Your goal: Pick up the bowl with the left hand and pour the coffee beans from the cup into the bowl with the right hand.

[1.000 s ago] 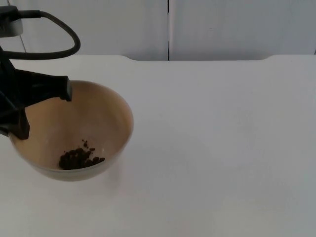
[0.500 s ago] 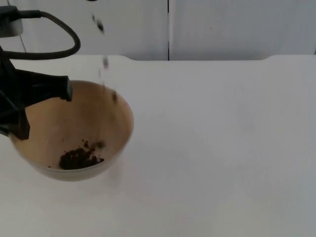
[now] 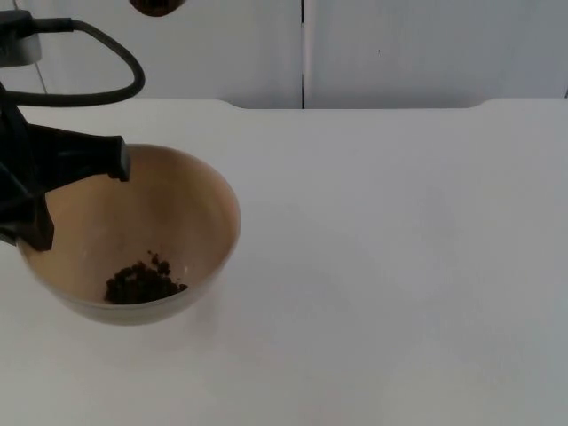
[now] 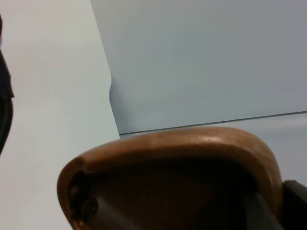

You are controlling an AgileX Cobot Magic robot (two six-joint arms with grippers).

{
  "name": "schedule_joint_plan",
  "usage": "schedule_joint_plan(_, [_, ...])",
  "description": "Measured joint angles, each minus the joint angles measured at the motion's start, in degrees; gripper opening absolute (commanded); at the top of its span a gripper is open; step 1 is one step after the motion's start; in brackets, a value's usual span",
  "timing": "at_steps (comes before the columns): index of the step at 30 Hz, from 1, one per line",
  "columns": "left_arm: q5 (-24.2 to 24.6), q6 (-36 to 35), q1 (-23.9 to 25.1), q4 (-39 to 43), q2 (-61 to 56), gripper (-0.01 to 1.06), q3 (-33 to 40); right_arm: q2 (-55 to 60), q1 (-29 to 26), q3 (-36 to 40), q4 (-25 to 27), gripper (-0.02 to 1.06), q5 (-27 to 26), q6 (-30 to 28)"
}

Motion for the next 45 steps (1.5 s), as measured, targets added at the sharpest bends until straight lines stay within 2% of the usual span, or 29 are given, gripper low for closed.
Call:
schedule_joint_plan(7, [0.0,0.0,0.0,0.0,0.0,0.00,0.0,0.0,-0.3,0.0,2.7,0.00,0.0,0.0])
schedule_joint_plan(13, [0.0,0.0,0.0,0.0,0.0,0.00,0.0,0.0,-3.5,0.0,9.6,0.00,0.0,0.0])
schedule_joint_plan(16, [0.0,0.0,0.0,0.0,0.0,0.00,0.0,0.0,-6.6,0.0,16.0,0.00,0.0,0.0])
schedule_joint_plan(17, [0.0,0.0,0.0,0.0,0.0,0.00,0.0,0.0,-6.6,0.0,16.0,0.00,0.0,0.0])
schedule_joint_plan(22, [-0.4,0.0,0.0,0.0,0.0,0.00,0.0,0.0,-12.2,0.0,29.0,0.00,0.1,0.0])
schedule_joint_plan(23, [-0.4,0.0,0.0,0.0,0.0,0.00,0.0,0.0,-12.2,0.0,29.0,0.00,0.1,0.0])
schedule_joint_plan(26, [-0.5,0.0,0.0,0.0,0.0,0.00,0.0,0.0,-15.9,0.0,38.2,0.00,0.1,0.0])
schedule_joint_plan(27, [-0.5,0.0,0.0,0.0,0.0,0.00,0.0,0.0,-15.9,0.0,38.2,0.00,0.1,0.0])
schedule_joint_plan(29, [-0.7,0.0,0.0,0.0,0.0,0.00,0.0,0.0,-19.2,0.0,46.2,0.00,0.1,0.0])
schedule_joint_plan(33, [-1.0,0.0,0.0,0.1,0.0,0.00,0.0,0.0,-24.1,0.0,55.6,0.00,1.7,-0.1])
schedule_joint_plan(37, [-1.2,0.0,0.0,0.5,0.0,0.00,0.0,0.0,-26.8,0.0,57.7,0.00,2.1,-0.2])
schedule_joint_plan(45, [-1.2,0.0,0.0,0.8,0.0,0.00,0.0,0.0,-30.4,0.0,58.0,0.00,2.3,-0.2])
